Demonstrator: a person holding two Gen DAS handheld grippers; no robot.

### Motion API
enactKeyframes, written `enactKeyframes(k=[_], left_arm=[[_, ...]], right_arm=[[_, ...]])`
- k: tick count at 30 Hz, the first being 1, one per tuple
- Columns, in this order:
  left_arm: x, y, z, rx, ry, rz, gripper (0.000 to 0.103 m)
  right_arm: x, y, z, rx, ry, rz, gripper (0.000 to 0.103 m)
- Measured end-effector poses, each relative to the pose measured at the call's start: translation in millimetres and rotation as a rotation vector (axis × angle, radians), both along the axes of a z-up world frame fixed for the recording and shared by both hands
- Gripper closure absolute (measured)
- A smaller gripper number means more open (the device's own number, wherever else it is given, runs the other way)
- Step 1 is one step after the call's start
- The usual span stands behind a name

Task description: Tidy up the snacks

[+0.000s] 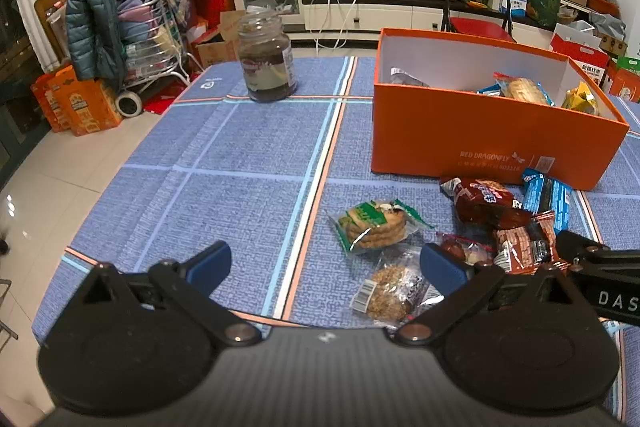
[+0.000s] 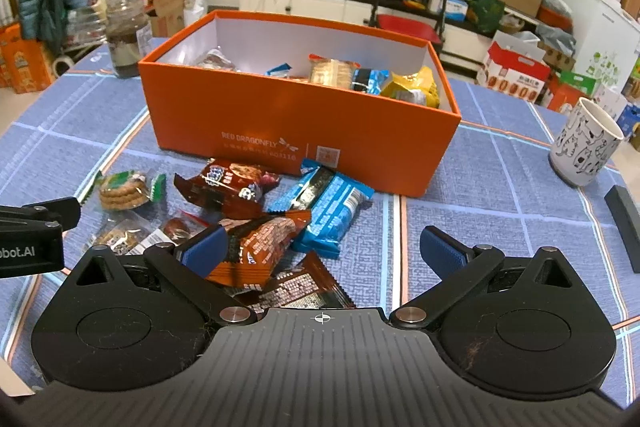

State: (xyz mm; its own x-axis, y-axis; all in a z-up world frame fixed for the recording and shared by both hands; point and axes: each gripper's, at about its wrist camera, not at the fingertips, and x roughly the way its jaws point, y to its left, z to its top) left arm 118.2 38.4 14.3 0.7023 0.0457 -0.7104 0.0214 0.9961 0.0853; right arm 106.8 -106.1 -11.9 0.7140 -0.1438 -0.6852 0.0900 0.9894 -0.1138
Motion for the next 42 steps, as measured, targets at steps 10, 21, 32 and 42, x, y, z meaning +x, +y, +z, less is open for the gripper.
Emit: enactKeyframes(k=[10, 21, 32, 42], left_arm=[[-0.2, -1.7, -1.8, 0.009, 0.0, -0.005, 0.003], [-0.8, -5.2, -4.6, 0.03, 0.0, -0.01, 0.003], [-1.5, -7.0, -3.8, 0.039, -0.005, -0.013, 0.003], [-2.4, -8.5, -3.7, 0.047, -0.011, -0.014, 0.003]], right_arm=[[1.0, 3.0, -0.5, -0.035, 0.007, -0.012, 0.008], [1.0, 6.6, -1.9, -0.063, 0.018, -0.01, 0.008], [0.6, 9.1, -2.6, -0.077, 0.021, -0.004, 0.008], [0.0, 9.6, -2.1, -0.084, 0.02, -0.006, 0.008]])
